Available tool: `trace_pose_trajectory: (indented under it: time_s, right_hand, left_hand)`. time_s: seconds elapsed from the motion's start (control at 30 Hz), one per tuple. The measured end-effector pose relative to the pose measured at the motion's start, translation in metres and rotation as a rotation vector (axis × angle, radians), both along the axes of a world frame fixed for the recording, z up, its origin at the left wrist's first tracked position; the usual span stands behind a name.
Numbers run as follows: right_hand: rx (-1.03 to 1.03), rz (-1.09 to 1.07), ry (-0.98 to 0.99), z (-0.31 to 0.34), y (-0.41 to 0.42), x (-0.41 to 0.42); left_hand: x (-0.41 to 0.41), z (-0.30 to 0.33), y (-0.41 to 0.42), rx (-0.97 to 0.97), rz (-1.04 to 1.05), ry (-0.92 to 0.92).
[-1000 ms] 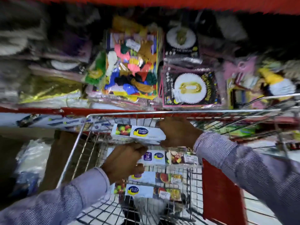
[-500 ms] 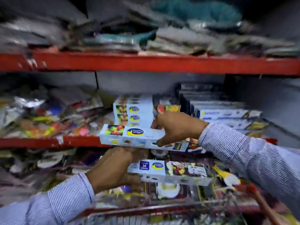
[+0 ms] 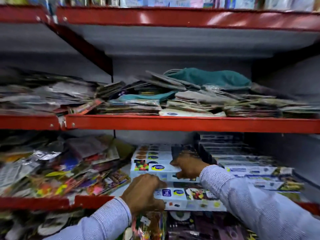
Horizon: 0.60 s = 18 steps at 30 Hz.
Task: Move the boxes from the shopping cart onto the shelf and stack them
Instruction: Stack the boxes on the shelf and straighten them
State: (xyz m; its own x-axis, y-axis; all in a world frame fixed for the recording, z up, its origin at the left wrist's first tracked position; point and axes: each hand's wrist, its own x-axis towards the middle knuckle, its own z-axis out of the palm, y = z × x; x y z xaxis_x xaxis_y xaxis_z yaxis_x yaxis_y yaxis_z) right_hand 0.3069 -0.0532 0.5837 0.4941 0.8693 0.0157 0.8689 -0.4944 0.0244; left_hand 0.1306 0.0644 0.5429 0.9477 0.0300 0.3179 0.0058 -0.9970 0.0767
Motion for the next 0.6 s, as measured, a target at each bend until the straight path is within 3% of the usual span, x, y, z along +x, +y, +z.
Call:
trace_pose_trajectory:
  time_s: [0.27,0.6]
  right_hand:
    - [0.017,-0.033,-0.018,-0.042,0.045,0.031]
    - [0.096,-0.037,-0.024,-0.068,0.05,0.041]
  left_hand:
    - [0.016,-0.007,0.017,-0.113,0.014,0.037]
    - [0.024,-0.02,0.038,-0.102,0.002,0.033]
